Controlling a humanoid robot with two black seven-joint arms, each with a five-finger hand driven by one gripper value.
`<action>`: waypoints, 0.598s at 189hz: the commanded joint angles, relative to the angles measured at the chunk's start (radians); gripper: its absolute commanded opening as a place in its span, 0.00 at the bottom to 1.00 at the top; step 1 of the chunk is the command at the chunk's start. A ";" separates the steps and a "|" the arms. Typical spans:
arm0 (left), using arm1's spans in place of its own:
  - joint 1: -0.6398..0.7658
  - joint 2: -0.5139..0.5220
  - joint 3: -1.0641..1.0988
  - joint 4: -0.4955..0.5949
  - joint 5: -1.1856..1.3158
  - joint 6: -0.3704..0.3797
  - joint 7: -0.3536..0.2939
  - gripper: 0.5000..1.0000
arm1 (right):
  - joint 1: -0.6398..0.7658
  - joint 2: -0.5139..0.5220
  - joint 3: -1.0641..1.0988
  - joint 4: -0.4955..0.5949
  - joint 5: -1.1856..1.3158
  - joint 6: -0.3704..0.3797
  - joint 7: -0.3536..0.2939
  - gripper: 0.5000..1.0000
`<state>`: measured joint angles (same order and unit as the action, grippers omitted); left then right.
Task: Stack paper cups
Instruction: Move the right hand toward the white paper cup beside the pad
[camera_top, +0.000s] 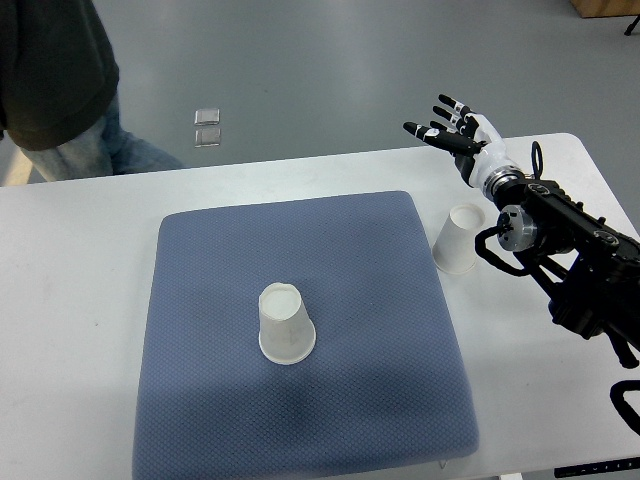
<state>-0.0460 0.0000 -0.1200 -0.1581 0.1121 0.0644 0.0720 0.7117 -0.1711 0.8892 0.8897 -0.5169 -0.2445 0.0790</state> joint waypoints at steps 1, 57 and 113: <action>0.000 0.000 -0.001 0.000 0.000 0.000 0.000 1.00 | 0.003 -0.007 -0.003 0.000 0.000 0.004 -0.001 0.85; 0.000 0.000 0.000 0.000 0.000 0.000 0.000 1.00 | 0.002 -0.059 -0.006 0.005 -0.111 0.103 -0.001 0.85; 0.000 0.000 0.000 0.000 0.000 0.000 0.000 1.00 | -0.037 -0.202 -0.030 0.058 -0.382 0.349 0.042 0.84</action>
<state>-0.0460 0.0000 -0.1202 -0.1581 0.1121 0.0644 0.0721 0.6899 -0.3233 0.8746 0.9263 -0.7991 0.0223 0.1034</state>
